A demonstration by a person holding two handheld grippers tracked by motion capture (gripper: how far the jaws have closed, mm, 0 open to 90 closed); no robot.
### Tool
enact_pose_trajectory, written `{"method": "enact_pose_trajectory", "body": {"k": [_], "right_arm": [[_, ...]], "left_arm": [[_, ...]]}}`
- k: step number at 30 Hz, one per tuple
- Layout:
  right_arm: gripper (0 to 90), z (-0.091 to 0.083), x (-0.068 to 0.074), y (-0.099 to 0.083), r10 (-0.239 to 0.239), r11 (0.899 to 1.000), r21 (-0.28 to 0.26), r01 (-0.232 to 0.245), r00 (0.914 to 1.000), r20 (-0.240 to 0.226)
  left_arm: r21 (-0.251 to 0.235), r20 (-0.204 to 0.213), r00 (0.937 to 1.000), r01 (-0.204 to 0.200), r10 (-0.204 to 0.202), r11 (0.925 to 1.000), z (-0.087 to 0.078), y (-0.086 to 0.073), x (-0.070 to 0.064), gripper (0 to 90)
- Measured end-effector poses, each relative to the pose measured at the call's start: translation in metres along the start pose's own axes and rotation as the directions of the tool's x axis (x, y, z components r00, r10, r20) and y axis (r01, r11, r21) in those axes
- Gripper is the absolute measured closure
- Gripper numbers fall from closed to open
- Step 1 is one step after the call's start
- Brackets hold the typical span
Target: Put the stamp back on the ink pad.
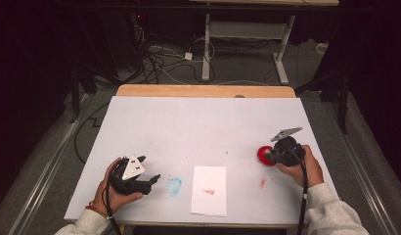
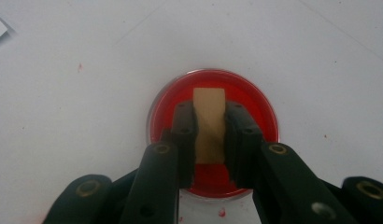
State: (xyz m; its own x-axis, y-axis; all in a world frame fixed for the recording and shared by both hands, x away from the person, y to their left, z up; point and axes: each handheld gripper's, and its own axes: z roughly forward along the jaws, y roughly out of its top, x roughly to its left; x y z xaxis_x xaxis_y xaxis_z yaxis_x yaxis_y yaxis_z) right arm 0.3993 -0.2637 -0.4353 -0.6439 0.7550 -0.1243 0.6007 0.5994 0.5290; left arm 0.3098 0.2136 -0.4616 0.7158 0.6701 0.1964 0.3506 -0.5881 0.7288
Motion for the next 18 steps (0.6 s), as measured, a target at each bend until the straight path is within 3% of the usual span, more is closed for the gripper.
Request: {"method": "enact_pose_trajectory", "body": {"k": [9,18], "right_arm": [[75.7,0.0014,-0.0021,-0.0012,0.019,1.000,-0.004,-0.019,0.9997,-0.016],[74.9,0.0009,-0.0016,-0.0010,0.009,1.000,-0.007,-0.009,0.9999,-0.009]], "left_arm": [[0.002,0.001,1.0000,-0.001,0.001,1.0000,0.0002,0.0000,-0.0001,20.9],[0.000,0.001,1.0000,0.000,0.000,1.0000,0.0001,0.0001,-0.0001,20.9]]}}
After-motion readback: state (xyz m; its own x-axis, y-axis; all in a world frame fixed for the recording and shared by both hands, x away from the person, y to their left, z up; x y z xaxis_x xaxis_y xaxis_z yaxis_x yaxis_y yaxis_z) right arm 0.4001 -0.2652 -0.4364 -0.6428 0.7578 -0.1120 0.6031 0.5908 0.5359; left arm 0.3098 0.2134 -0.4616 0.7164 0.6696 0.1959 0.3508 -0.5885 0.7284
